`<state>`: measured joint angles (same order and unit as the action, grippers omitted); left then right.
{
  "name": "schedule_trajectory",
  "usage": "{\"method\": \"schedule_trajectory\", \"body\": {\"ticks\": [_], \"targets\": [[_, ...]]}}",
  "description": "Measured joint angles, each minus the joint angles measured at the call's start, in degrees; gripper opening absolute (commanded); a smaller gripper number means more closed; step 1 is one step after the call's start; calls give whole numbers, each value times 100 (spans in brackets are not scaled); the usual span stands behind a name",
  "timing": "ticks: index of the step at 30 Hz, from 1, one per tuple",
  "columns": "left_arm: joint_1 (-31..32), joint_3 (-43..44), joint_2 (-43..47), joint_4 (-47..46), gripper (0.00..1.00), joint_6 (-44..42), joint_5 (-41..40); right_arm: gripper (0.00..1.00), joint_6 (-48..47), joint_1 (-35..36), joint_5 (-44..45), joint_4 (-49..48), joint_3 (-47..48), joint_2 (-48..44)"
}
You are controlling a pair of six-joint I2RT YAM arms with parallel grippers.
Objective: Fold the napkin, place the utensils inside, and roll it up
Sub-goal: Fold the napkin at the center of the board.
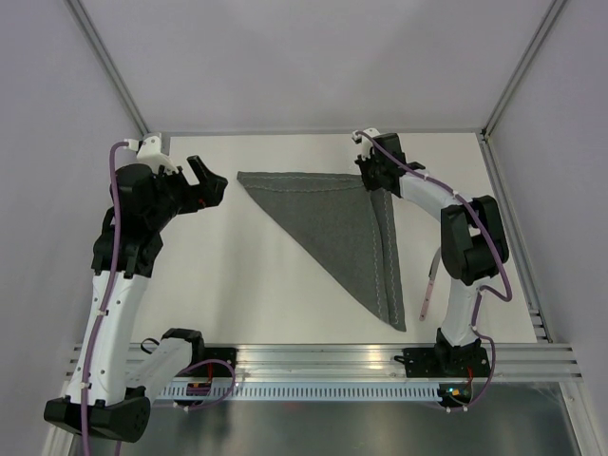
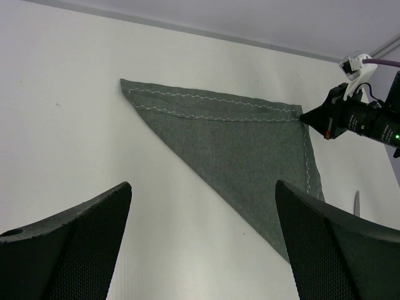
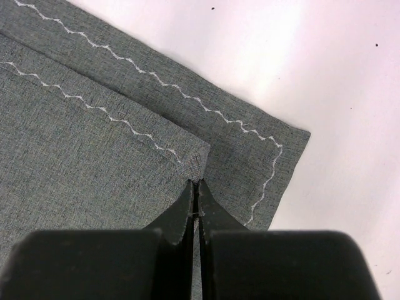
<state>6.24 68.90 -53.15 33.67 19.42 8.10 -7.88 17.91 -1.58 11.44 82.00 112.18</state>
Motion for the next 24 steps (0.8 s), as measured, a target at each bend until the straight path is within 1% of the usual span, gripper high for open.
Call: {"method": "schedule_trajectory", "body": {"ticks": [24], "targets": [[0,0,-50,-9,100,0,4,1,79,-365,-15,-33,57,55]]}}
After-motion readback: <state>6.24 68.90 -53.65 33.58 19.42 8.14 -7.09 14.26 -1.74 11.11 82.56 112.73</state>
